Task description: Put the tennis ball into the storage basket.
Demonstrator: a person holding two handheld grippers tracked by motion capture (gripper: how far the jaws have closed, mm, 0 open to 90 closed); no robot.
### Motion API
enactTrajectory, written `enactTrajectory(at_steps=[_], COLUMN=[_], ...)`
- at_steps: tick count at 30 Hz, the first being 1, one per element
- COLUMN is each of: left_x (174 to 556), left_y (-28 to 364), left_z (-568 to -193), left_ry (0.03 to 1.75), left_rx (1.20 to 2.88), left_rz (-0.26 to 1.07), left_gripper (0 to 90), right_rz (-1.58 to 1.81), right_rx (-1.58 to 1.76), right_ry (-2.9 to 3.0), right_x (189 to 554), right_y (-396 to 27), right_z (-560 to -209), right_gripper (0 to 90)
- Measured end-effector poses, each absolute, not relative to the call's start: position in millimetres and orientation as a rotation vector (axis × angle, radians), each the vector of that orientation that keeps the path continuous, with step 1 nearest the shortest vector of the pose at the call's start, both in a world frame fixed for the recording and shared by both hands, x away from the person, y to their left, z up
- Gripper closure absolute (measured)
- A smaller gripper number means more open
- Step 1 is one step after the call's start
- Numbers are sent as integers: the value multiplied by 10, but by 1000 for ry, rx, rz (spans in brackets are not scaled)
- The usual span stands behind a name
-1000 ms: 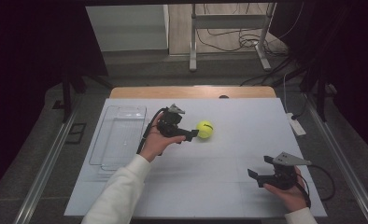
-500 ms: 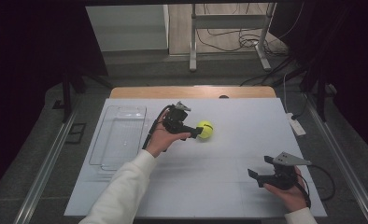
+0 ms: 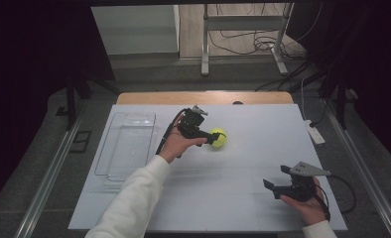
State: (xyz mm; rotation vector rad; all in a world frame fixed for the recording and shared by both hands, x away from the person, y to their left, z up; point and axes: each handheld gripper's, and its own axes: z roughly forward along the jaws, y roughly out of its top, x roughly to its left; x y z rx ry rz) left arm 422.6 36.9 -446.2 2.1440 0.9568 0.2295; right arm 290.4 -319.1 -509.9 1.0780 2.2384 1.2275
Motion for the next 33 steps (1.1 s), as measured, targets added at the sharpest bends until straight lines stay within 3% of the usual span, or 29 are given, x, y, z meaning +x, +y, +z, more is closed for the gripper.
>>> enactTrajectory(at_steps=[33], left_x=[4578], left_y=[147], left_z=[-4682], left_ry=[1018], left_rx=[2204], left_rz=[141], left_gripper=[90], right_rz=[1219], right_rx=[1087], right_ry=[2243], right_x=[2914], right_y=[-3199], right_z=[-5108], right_gripper=[106])
